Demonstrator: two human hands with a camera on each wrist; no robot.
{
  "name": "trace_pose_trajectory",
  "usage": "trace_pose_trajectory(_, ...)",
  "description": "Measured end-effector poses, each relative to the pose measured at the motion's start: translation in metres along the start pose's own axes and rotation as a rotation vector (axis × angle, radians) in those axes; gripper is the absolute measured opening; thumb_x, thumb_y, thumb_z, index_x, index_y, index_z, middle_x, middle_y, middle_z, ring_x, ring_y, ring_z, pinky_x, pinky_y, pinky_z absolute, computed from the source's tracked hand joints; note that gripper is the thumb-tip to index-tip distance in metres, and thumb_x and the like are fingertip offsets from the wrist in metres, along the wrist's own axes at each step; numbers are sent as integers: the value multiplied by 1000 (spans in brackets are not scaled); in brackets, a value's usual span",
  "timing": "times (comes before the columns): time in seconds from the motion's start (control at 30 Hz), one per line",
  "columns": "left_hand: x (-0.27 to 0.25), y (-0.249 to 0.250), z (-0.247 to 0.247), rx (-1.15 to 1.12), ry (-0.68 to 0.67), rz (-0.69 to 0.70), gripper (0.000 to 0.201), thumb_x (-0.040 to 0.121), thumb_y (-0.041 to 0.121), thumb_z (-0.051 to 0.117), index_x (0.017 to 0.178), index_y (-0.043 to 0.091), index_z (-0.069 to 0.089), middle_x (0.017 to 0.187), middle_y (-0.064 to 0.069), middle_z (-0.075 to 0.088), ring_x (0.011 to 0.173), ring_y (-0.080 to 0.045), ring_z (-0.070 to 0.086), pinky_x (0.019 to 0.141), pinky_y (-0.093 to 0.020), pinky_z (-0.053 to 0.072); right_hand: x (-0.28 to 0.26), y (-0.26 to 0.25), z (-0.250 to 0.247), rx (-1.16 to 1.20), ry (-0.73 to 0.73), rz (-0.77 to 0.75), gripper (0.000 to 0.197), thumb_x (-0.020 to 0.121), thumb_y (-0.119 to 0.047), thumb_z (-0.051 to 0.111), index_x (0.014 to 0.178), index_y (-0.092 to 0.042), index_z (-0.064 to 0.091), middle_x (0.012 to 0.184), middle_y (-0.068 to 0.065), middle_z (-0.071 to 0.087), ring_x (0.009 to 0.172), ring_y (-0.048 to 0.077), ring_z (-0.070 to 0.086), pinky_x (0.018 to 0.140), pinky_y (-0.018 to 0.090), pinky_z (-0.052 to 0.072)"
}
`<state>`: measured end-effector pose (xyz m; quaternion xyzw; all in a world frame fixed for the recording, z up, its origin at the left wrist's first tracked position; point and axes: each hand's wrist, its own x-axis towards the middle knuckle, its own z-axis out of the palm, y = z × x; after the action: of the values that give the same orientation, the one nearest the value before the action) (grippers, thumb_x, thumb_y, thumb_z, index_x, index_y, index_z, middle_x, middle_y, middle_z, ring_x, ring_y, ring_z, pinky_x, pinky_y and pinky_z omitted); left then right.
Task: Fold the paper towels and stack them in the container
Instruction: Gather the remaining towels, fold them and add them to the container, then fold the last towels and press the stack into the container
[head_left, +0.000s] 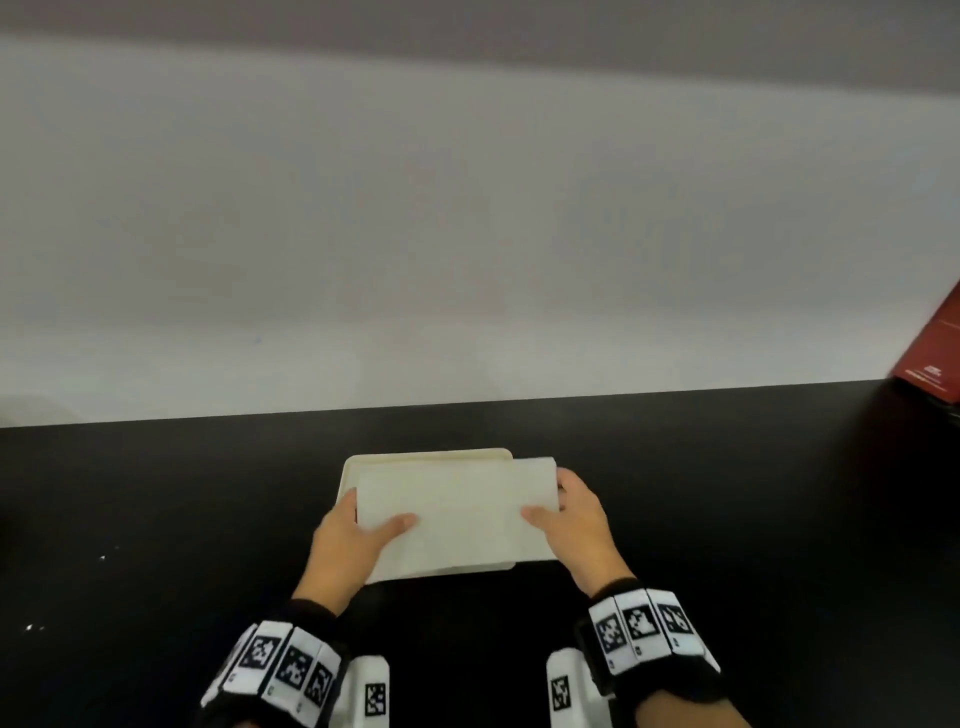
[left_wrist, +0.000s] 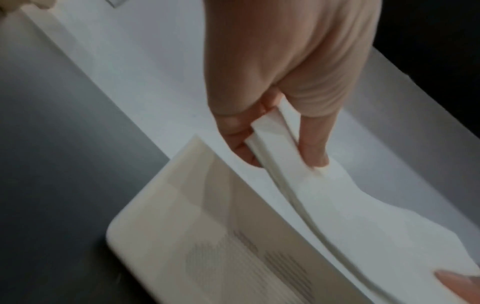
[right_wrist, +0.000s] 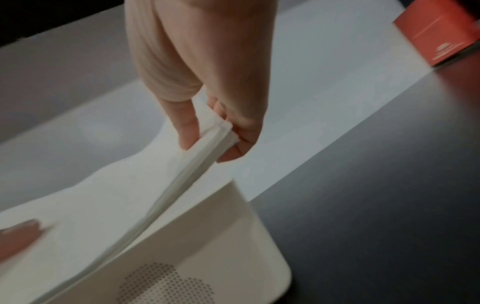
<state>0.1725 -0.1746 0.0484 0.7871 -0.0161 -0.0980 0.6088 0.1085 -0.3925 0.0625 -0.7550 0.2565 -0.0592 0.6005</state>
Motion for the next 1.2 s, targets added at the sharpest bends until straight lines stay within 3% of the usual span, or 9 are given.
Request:
trace_pose_trajectory(0.17,39,19,-17,202,153,-8,54,86,17,66,133,9,41,116,-7,58,105,-23,56,88,-32,45,30,-30,40,-48,46,-83,57,91,0,51,139,-25,35,126,5,54,98,12,52,87,23,45)
trace_pose_trajectory(0.33,63,10,-16,381,113,-44,62,91,9,58,145,16,27,135,-19,50,119,-30,53,96,-36,45,53,-23,63,-268,23,-65,63,90,7,44,143,-25,32,131,11,48,112,21,51,93,27,45)
trace_pose_trajectory(0.5,71,3,-8,758,36,32,39,95,16,49,134,16,44,121,-10,53,102,-21,57,80,-25,47,63,-11,70,-519,9,-3,54,90,4,47,138,-20,41,132,10,41,116,21,49,90,24,45)
trace_pose_trajectory(0.63,75,3,-3,1009,-20,49,29,98,20,42,124,13,54,123,-9,50,105,-19,58,86,-23,47,69,-9,75,-664,14,45,43,92,-5,48,135,-12,44,132,8,39,114,20,52,87,22,45)
trace_pose_trajectory(0.83,71,0,9,1314,31,88,28,97,16,36,116,14,57,121,-8,42,109,-19,44,76,-21,47,66,-14,81,-758,40,9,31,93,-7,44,123,-2,50,133,16,37,105,24,48,85,24,40)
trace_pose_trajectory(0.9,68,4,12,1343,51,80,27,94,15,38,116,14,54,120,-8,41,110,-20,42,74,-20,44,62,-16,76,-779,42,-22,34,91,-3,48,125,-6,49,134,11,32,98,17,44,84,21,41)
trace_pose_trajectory(1.0,59,15,19,1310,97,123,31,89,16,46,119,13,51,118,-10,42,108,-23,42,79,-21,45,51,-20,59,-800,30,-93,46,87,0,53,130,-12,47,135,9,28,120,20,36,99,26,42)
trace_pose_trajectory(1.13,32,32,45,998,147,295,37,80,6,58,117,4,61,114,-20,51,106,-36,43,87,-37,43,25,-24,14,-720,86,-137,45,88,-11,58,131,-21,50,141,4,30,131,18,27,103,28,36)
trace_pose_trajectory(1.2,10,44,71,856,105,338,36,84,12,61,120,9,61,122,-17,49,116,-33,40,92,-37,41,7,-20,-19,-668,149,-144,40,89,-18,60,128,-24,54,139,1,35,130,16,29,100,26,36)
